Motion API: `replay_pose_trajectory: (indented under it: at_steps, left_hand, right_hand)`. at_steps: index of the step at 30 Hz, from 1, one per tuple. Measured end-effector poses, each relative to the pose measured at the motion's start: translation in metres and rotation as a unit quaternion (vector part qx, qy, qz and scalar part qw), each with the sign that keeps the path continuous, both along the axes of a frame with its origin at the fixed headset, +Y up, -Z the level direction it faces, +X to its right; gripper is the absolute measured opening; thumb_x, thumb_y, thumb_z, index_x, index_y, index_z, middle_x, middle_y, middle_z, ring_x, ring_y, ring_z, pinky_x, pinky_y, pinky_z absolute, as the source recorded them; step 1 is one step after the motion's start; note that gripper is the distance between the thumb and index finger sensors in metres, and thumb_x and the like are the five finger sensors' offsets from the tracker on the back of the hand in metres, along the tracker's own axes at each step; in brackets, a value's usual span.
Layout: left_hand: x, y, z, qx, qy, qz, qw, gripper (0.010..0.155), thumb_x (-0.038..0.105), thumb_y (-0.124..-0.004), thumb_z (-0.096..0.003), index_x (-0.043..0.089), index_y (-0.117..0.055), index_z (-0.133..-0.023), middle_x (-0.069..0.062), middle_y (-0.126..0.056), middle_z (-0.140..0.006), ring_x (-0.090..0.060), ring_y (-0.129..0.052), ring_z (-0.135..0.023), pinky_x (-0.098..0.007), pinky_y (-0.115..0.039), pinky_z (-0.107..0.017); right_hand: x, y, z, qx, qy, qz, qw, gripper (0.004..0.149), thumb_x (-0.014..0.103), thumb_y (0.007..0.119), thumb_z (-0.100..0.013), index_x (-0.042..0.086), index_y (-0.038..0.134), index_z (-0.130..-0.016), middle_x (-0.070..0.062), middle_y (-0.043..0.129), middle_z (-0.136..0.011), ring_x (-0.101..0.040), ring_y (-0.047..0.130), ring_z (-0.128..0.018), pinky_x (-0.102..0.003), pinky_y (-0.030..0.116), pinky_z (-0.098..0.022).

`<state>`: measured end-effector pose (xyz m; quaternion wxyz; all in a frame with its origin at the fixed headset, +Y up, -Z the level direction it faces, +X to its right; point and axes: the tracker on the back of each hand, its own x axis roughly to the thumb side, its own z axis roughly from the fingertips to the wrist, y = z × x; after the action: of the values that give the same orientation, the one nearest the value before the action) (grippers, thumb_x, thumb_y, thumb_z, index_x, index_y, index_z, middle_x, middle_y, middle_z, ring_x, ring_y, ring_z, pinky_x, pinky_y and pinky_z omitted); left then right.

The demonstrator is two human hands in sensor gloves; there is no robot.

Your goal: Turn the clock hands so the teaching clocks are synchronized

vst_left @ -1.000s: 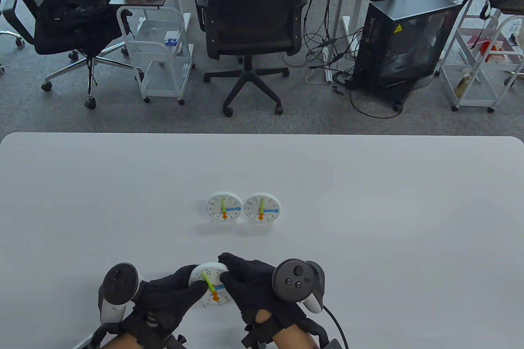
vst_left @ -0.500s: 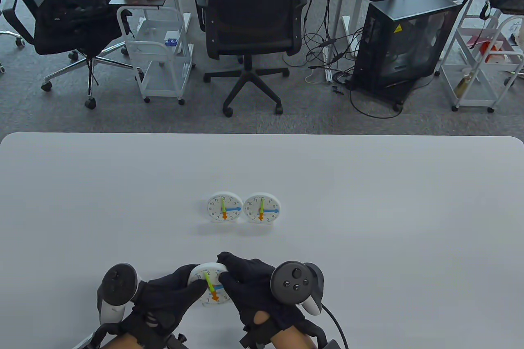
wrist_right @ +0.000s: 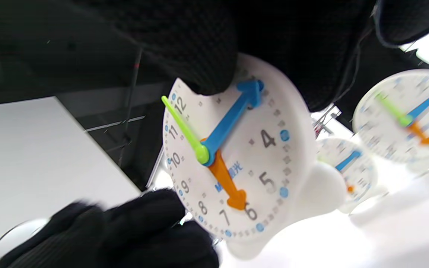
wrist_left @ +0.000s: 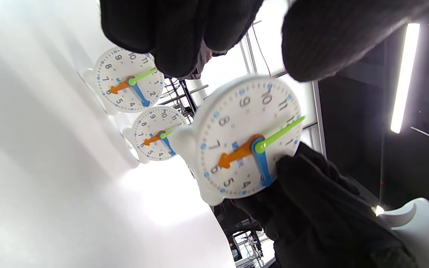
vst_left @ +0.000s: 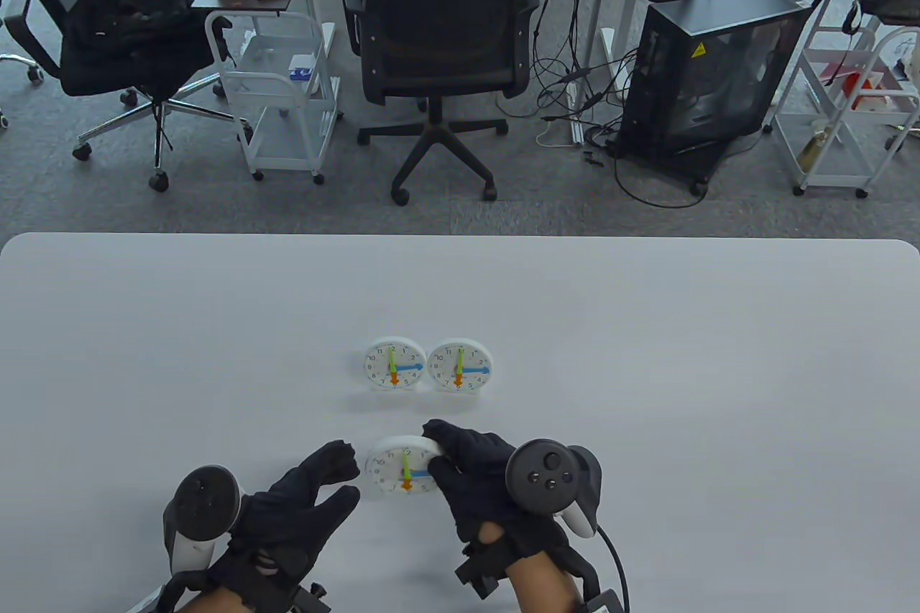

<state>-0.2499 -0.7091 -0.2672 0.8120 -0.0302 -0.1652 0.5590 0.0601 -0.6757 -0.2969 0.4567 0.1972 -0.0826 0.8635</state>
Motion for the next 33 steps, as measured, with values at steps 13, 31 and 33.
replay_pose_trajectory:
  at_steps: [13, 31, 33]
  left_hand:
    - [0.010, -0.001, 0.004, 0.001, -0.030, -0.030, 0.999, 0.069, 0.055, -0.083, -0.0508, 0.013, -0.067, -0.103, -0.023, -0.081, -0.101, -0.056, -0.071, -0.091, -0.074, -0.043, -0.061]
    - [0.009, 0.000, 0.002, -0.005, -0.031, -0.035, 0.999, 0.068, 0.055, -0.083, -0.0507, 0.012, -0.068, -0.102, -0.023, -0.083, -0.100, -0.056, -0.072, -0.090, -0.074, -0.043, -0.061]
    - [0.008, 0.000, 0.002, -0.005, -0.030, -0.035, 0.999, 0.068, 0.055, -0.083, -0.0508, 0.013, -0.068, -0.102, -0.023, -0.083, -0.100, -0.056, -0.072, -0.090, -0.074, -0.043, -0.061]
  right_hand:
    - [0.083, -0.044, -0.054, -0.114, -0.219, 0.023, 0.969, 0.050, 0.018, 0.083, -0.047, 0.002, 0.077, -0.094, -0.017, 0.086, -0.084, -0.048, 0.087, -0.073, -0.074, 0.059, -0.054]
    - [0.103, -0.075, -0.112, -0.174, -0.268, 0.010, 0.947, 0.051, 0.020, 0.080, -0.049, 0.005, 0.074, -0.097, -0.016, 0.084, -0.089, -0.049, 0.086, -0.076, -0.074, 0.058, -0.055]
    - [0.103, -0.076, -0.112, -0.180, -0.268, 0.011, 0.946, 0.055, 0.022, 0.080, -0.049, 0.003, 0.069, -0.099, -0.018, 0.080, -0.093, -0.051, 0.083, -0.079, -0.075, 0.057, -0.055]
